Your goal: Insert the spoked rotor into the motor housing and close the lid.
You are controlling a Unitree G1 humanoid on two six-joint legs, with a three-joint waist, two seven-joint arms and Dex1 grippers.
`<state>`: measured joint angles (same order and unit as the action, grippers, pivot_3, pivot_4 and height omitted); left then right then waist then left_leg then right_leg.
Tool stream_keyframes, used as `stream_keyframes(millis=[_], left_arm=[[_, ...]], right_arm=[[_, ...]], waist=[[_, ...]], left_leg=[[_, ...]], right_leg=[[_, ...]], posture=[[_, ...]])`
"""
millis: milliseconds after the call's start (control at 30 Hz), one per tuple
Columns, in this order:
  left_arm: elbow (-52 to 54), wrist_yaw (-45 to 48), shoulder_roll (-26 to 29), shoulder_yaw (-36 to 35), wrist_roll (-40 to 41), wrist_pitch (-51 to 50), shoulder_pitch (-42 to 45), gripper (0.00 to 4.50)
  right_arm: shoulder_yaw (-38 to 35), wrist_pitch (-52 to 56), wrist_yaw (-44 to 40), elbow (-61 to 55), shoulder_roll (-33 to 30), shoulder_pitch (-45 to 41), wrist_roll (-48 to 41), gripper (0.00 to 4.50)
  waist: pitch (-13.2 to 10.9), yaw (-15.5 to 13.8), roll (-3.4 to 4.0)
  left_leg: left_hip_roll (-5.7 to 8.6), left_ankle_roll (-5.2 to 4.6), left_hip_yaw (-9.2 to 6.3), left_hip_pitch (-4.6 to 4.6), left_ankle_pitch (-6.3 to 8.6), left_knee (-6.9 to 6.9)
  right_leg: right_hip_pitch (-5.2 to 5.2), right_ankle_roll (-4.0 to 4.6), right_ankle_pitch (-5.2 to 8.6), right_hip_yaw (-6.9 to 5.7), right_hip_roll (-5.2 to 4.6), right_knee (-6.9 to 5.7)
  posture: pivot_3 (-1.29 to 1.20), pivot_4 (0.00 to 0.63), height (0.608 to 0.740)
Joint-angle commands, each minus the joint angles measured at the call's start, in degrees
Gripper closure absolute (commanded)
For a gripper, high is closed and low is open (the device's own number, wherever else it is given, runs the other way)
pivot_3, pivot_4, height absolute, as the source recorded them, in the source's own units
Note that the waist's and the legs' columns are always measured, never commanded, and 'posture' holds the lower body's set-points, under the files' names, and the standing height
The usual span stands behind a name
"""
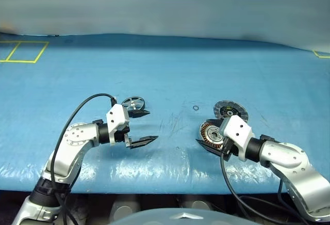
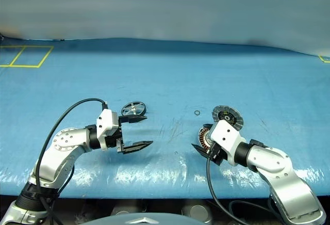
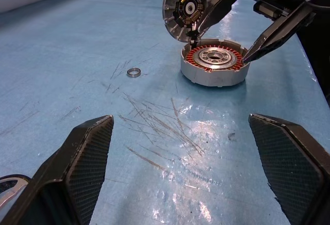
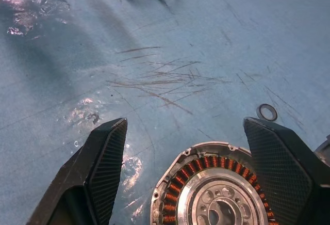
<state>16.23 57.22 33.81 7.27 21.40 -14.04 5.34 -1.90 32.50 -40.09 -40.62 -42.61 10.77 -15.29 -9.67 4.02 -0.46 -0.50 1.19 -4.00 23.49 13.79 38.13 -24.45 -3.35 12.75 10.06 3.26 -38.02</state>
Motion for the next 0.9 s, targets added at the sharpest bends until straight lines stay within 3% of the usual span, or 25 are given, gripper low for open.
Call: stream_keyframes(millis=[33,500,900], left_arm=[[0.9,0.1,-0.4,-0.3,0.2,1.3,0.7,0.02],[1.1,0.4,-0.3,0.1,-0.1,1.5,0.4,0.02],[1.3,0.1,-0.6,0.6,-0.2,1.3,-0.5,0.02]], right_arm=[[-1.3,-1.2,-0.5,-0.6,-1.1,-0.4,0.1,0.71],[-2.8,-0.3,-1.8,-1.5,-3.2,1.7,-0.3,0.71],[-3.3,0.5,-4.8,0.0,-8.9,3.2,0.8,0.71]], waist=[[0.0,0.0,0.0],[0.0,0.0,-0.01],[0.0,0.0,-0.02]], left_leg=[[0.0,0.0,0.0,0.0,0.0,0.0],[0.0,0.0,0.01,0.0,0.0,0.01],[0.0,0.0,0.03,0.0,0.0,0.02]], right_leg=[[0.0,0.0,0.0,0.0,0.0,0.0],[0.0,-0.09,-0.05,0.0,-0.01,0.0],[0.01,-0.12,-0.07,0.01,-0.01,0.0]], posture=[[0.0,0.15,0.74],[0.0,0.15,0.74],[0.0,0.15,0.74]])
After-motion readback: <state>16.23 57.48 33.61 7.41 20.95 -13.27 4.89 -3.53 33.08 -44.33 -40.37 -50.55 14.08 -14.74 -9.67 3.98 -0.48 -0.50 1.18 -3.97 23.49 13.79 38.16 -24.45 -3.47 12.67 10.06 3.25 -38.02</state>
